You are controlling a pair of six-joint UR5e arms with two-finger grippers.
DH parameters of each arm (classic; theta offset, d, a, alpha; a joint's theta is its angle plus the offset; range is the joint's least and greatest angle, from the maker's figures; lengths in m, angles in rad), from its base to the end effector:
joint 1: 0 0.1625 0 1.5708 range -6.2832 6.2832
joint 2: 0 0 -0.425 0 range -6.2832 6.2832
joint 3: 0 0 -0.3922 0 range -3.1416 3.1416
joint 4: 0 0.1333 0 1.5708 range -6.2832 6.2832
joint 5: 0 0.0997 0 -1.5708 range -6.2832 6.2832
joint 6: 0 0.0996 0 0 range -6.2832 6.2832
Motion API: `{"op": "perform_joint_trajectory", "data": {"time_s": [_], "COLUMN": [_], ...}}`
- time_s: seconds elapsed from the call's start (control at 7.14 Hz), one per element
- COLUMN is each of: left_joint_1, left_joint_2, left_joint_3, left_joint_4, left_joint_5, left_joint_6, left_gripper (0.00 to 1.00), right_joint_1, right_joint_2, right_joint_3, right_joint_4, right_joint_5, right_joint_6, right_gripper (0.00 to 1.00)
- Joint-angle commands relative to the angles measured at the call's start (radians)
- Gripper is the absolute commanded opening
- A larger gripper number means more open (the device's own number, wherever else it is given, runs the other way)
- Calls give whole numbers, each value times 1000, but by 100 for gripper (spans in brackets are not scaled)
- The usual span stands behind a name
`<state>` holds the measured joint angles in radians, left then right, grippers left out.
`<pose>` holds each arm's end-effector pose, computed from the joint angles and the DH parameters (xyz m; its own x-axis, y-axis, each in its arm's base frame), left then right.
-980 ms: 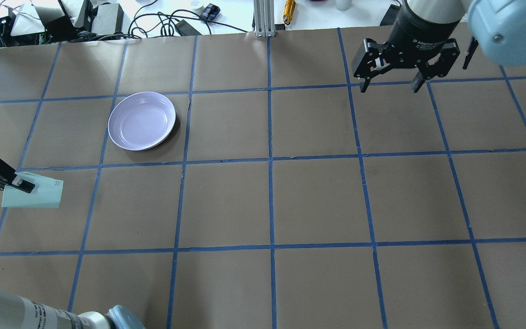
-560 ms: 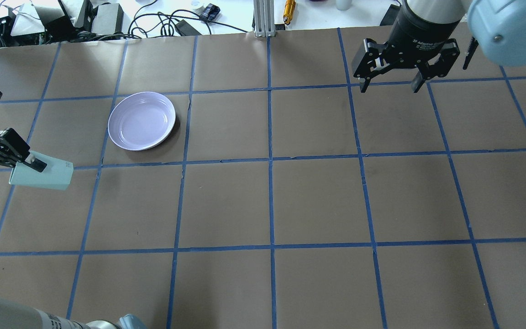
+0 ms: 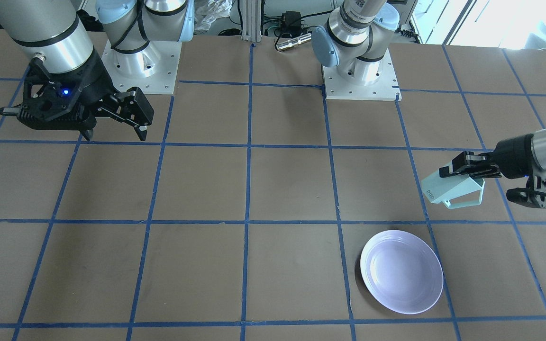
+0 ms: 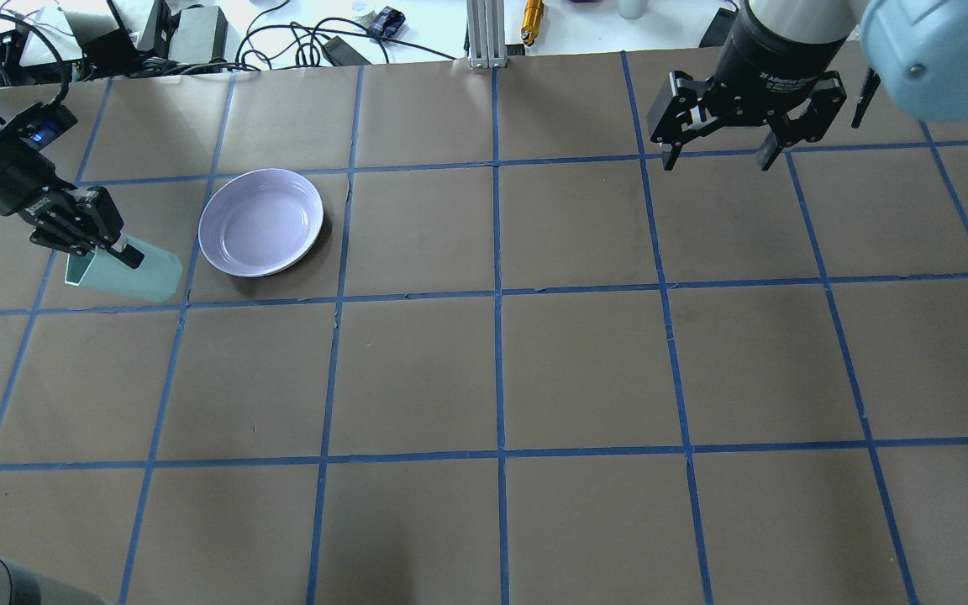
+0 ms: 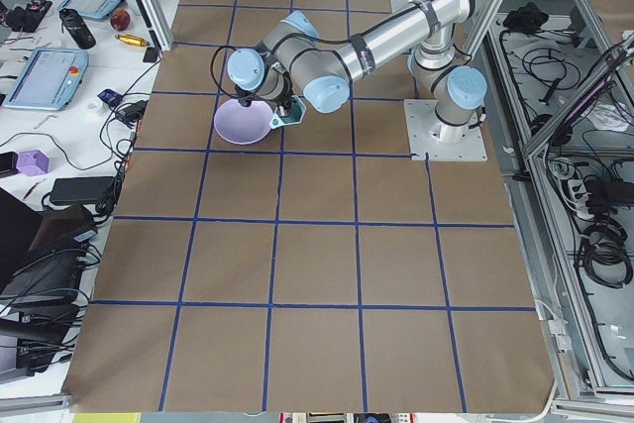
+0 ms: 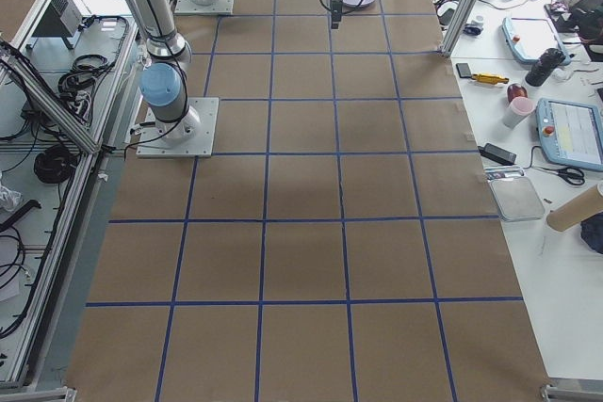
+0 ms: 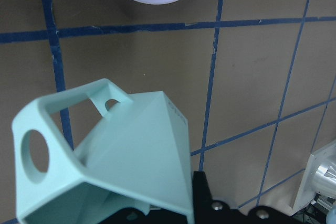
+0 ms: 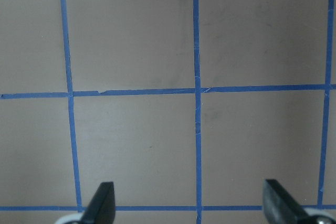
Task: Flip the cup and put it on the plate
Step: 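Carry the upright mug with the left gripper over the white plate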
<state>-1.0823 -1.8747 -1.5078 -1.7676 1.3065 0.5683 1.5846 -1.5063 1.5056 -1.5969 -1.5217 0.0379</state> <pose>0.1210 -0.5672 0.3451 -0.9034 -0.0338 0.4275 0.0725 0.9705 0.2299 0.1454 -0.5200 0.4901 -0.9985 0.0228 -0.0500 0.0241 0.9994 -0.0249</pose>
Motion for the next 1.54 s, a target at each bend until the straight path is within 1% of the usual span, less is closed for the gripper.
{"op": "perform_joint_trajectory", "data": {"time_s": [0.0, 0.14, 0.42, 0.56, 0.7, 0.98, 1.12, 1.4], "left_joint_1": [-104, -144, -204, -253, -311, -343, -349, -355], "left_joint_2": [-12, -30, -47, -67, -93, -145, -176, -227], "left_joint_3": [0, 0, 3, 1, 3, 40, 75, 122], "left_joint_4": [185, 248, 290, 351, 381, 405, 389, 369], "left_joint_5": [113, 155, 165, 274, 362, 363, 363, 363], "left_joint_6": [-70, -70, -62, -47, -24, -15, 95, 119], "left_gripper": [0, 0, 0, 0, 0, 0, 0, 0], "right_joint_1": [0, 0, 0, 0, 0, 0, 0, 0], "right_joint_2": [0, 0, 0, 0, 0, 0, 0, 0], "right_joint_3": [-1, -1, -1, -1, -1, -1, -1, -1], "right_joint_4": [0, 0, 0, 0, 0, 0, 0, 0], "right_joint_5": [0, 0, 0, 0, 0, 0, 0, 0], "right_joint_6": [0, 0, -1, -1, -1, -1, -1, -1], "right_gripper": [100, 100, 100, 100, 100, 100, 100, 100]}}
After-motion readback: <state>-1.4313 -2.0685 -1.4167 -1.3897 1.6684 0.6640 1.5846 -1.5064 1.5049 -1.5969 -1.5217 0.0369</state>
